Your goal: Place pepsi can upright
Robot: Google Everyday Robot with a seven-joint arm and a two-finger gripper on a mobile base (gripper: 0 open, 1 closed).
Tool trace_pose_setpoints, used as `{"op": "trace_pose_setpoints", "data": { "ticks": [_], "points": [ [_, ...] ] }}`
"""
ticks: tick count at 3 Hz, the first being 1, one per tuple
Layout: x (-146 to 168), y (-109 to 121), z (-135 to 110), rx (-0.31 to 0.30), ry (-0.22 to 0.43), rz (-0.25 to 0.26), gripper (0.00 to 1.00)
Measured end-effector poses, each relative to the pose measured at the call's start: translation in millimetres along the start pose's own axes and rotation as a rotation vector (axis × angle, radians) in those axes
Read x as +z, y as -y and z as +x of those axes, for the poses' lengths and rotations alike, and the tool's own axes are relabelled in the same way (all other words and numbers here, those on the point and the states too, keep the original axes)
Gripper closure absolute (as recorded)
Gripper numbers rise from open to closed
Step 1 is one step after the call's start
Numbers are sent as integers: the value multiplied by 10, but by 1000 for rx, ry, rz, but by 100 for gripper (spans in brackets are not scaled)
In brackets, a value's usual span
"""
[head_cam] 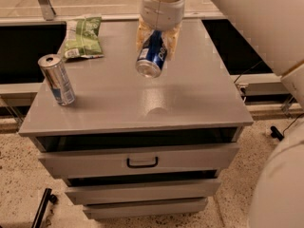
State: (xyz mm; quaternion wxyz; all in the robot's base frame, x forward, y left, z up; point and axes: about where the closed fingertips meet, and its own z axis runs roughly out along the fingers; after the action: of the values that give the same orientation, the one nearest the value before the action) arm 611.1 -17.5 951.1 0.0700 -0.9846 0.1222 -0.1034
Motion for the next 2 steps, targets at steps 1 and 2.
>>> {"op": "trace_pose_setpoints", "data": {
  "ticks": [1,2],
  "points": [
    [20,63,54,-67,-19,19,100],
    [68,-25,99,-116,-48,25,100]
  ]
}}
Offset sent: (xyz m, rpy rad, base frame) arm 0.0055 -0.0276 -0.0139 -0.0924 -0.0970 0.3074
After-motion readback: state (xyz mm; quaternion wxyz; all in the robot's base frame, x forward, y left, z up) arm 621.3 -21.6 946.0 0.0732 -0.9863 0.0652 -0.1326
